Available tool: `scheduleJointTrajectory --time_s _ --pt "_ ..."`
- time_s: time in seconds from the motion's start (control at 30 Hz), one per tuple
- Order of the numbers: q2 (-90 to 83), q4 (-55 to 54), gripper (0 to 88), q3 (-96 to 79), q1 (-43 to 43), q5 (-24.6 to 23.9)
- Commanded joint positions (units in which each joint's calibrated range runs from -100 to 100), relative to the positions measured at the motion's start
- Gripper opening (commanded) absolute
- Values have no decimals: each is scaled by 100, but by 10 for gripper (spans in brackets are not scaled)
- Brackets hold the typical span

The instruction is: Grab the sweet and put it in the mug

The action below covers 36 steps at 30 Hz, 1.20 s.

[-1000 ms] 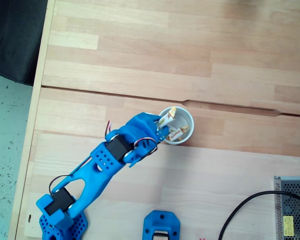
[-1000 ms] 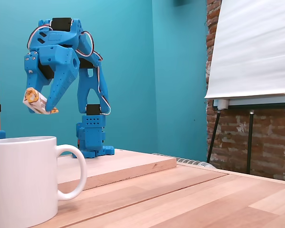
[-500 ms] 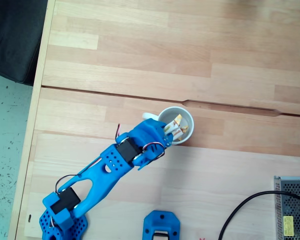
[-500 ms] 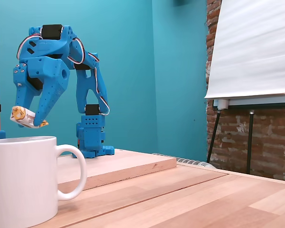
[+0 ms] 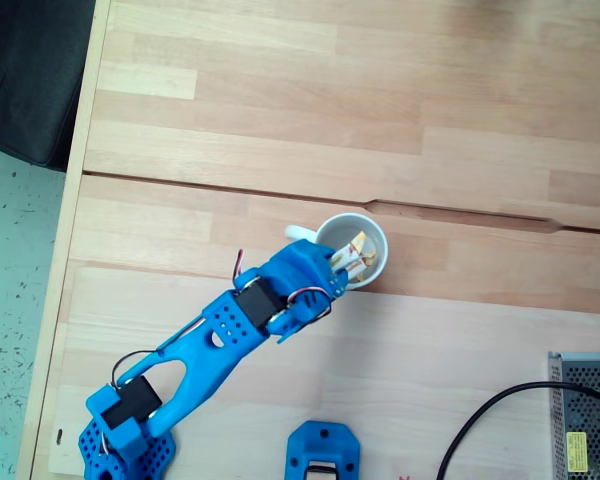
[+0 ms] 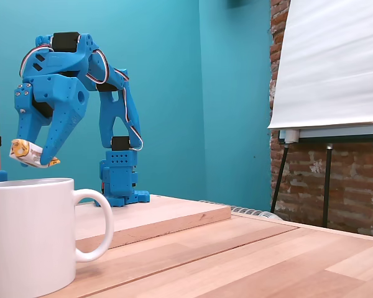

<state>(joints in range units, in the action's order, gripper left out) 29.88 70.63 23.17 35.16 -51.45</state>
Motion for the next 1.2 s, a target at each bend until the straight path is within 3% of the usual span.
scheduleJointTrajectory --time_s 0.0,0.6,1.03,1.17 --pt "-209 -6 0 91 57 0" --pt "-200 42 5 145 65 -10" --pt "-191 42 274 145 65 -5" --pt "-209 42 321 145 57 5"
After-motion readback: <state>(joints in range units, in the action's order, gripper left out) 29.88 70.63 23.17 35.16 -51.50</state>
